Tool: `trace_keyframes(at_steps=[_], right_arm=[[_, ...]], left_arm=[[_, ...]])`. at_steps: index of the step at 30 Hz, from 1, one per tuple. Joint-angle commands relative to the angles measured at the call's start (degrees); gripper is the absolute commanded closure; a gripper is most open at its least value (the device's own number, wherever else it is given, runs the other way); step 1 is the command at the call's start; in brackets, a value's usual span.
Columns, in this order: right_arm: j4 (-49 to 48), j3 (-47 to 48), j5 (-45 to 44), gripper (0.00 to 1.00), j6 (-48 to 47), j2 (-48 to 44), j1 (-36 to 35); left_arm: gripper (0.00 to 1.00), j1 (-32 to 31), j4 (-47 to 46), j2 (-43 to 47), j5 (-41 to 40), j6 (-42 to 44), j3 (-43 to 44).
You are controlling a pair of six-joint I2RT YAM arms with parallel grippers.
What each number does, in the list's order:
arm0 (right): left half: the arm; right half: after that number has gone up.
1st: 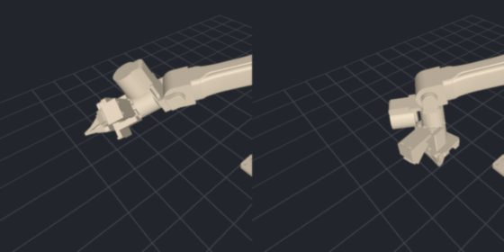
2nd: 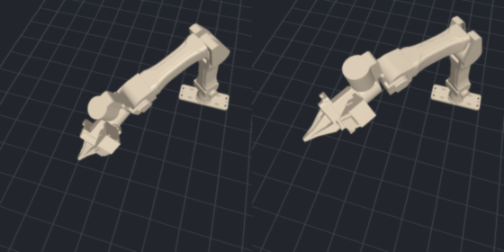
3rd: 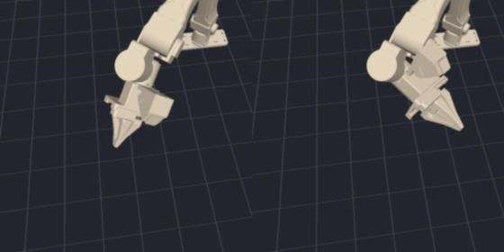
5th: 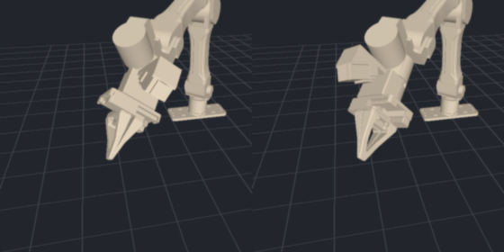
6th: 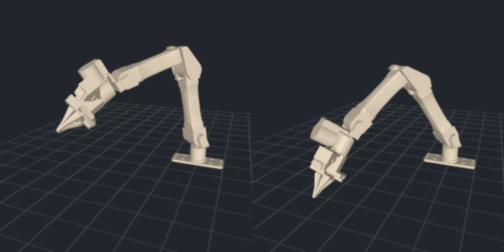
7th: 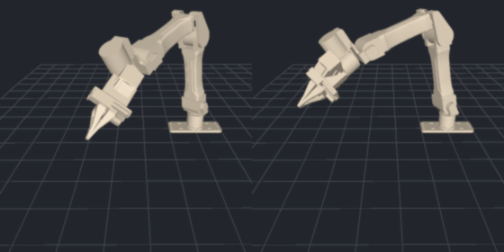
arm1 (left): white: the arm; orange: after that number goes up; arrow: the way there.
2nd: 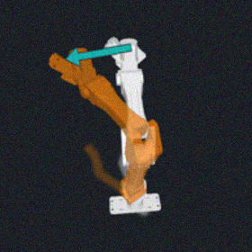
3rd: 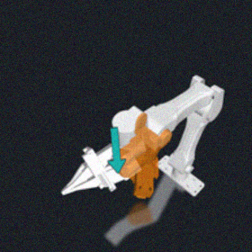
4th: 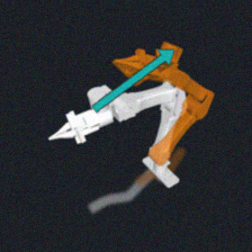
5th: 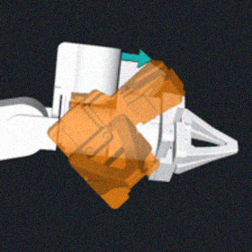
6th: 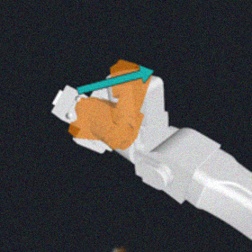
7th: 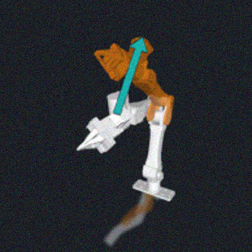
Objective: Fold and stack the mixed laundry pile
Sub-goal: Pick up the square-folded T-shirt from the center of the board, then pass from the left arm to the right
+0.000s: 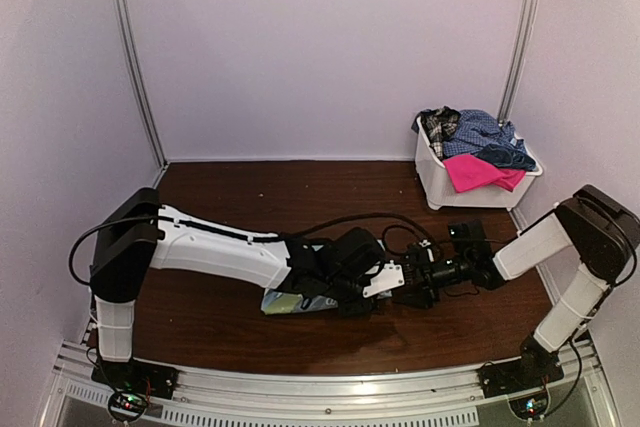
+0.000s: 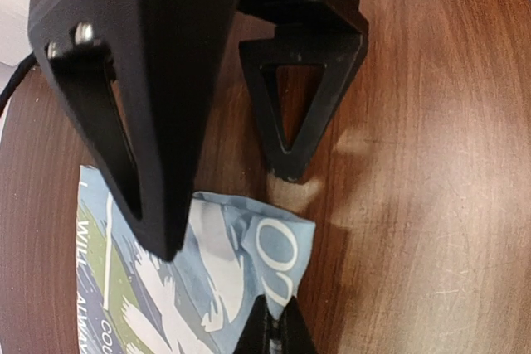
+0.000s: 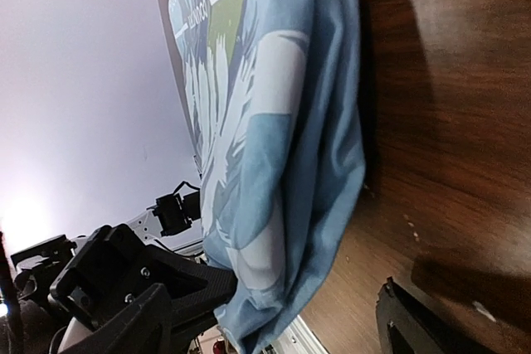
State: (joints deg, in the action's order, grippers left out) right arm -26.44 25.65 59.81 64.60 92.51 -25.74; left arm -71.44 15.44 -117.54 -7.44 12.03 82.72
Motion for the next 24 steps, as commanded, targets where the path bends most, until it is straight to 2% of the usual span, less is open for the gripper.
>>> trace_keyframes(at_steps=[1, 8, 24], right_arm=[[-11.28, 0.80, -1.50, 0.16, 7.78, 3.96, -2.81], [-19.70, 1.88, -3.87, 0.25, 15.42, 10.00, -4.77], [-18.86, 11.54, -4.92, 0.47, 16.10, 21.30, -5.20]], left_arm=[[1.00, 0.16, -3.74, 2.90, 0.85, -0.81, -1.09], [1.00, 0.21, -4.07, 4.19, 1.71, -0.70, -2.52], [1.00, 0.16, -5.09, 6.83, 2.42, 0.06, -5.32]])
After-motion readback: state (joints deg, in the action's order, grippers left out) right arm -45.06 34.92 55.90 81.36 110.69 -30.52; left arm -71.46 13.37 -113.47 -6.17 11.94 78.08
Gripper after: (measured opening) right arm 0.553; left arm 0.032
